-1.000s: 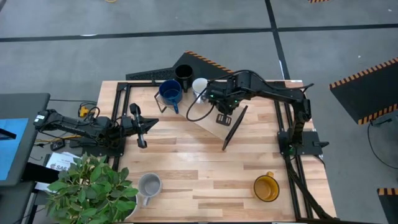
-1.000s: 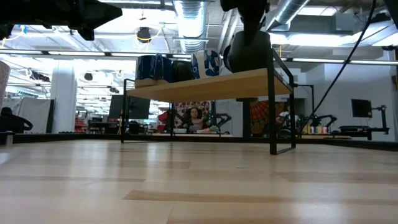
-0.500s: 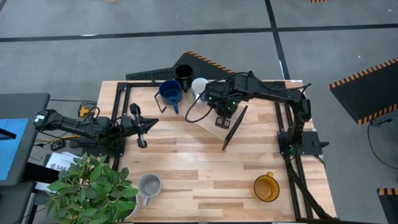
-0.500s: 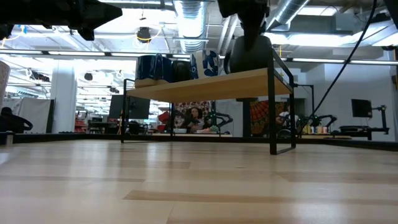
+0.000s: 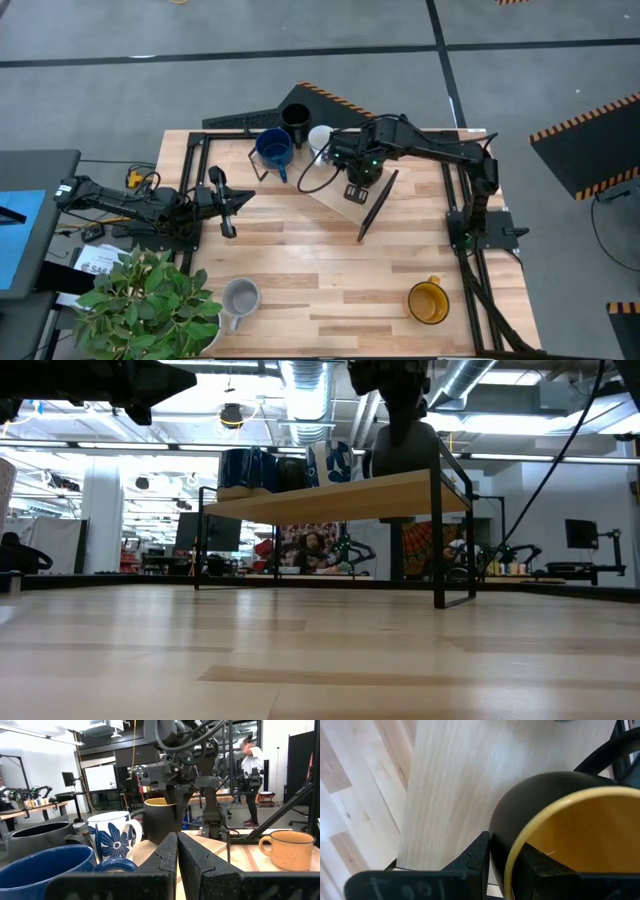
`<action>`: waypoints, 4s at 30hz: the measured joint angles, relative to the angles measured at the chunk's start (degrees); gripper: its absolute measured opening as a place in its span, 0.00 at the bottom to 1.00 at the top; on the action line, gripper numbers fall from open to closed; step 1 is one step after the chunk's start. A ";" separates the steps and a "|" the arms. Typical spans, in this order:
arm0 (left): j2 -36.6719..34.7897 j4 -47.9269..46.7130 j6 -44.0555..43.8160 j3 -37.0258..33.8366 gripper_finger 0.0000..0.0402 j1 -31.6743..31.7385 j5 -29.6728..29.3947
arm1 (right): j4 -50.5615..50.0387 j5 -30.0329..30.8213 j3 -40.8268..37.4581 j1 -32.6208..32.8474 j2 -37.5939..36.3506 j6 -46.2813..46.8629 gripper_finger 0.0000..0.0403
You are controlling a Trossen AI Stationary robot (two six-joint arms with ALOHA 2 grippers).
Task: Place coffee mugs
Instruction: Put the black-yellow mug on the shelf, then put the yellow mug on the shelf
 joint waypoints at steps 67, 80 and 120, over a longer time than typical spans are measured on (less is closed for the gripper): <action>0.01 -1.87 -3.48 0.00 0.00 -0.01 0.02 | -1.36 25.13 -26.68 22.23 -32.93 23.50 0.63; 0.01 -1.83 -3.47 0.00 0.00 0.00 0.00 | 14.09 -5.37 -50.68 31.19 -43.44 45.93 0.63; 0.00 -1.79 -3.45 0.00 0.00 -0.01 0.00 | 18.18 -20.42 -51.82 48.70 -12.73 60.03 0.50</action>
